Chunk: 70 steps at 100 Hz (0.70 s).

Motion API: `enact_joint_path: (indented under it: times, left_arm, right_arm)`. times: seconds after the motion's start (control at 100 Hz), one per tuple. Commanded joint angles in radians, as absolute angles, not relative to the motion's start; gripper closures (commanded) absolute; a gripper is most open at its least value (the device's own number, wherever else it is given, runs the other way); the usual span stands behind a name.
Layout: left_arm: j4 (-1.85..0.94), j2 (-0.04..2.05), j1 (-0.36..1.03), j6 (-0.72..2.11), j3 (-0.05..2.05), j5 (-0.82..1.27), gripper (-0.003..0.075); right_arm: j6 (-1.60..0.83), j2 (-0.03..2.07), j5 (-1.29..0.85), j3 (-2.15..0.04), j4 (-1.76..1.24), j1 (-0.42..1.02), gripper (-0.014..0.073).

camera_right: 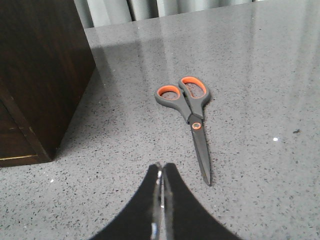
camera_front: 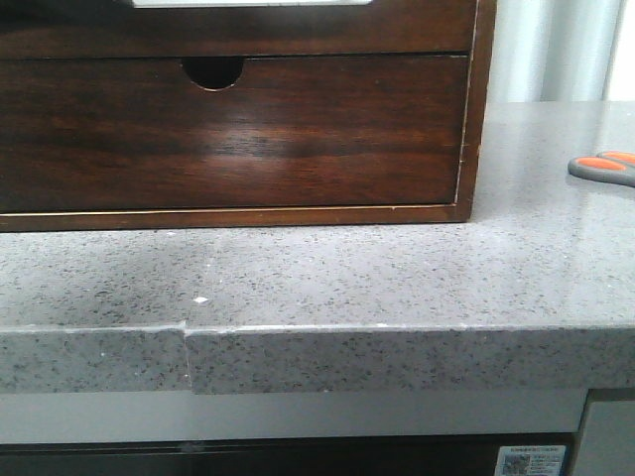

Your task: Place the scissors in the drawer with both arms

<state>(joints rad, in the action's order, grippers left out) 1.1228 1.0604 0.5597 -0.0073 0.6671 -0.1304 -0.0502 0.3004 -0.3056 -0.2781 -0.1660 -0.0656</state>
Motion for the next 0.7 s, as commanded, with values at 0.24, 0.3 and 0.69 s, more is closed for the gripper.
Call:
enact_joint_path:
  times: [0.24,0.3,0.69]
  left_arm:
    - [1.223,1.129,0.575,-0.012,0.757,-0.093,0.0379]
    - [1.242,1.131,0.575,-0.012,0.757,-0.09,0.0426]
    - [1.244,1.125,0.578,-0.012,0.757,-0.096,0.0742]
  right_arm:
    - [-0.055,0.319,-0.226,-0.312,-0.173,-0.064,0.0655]
    - [-0.055,0.319,-0.226,-0.312,-0.173,-0.063,0.0655]
    - [-0.055,0.319,-0.226,-0.312,-0.173,-0.033,0.0655]
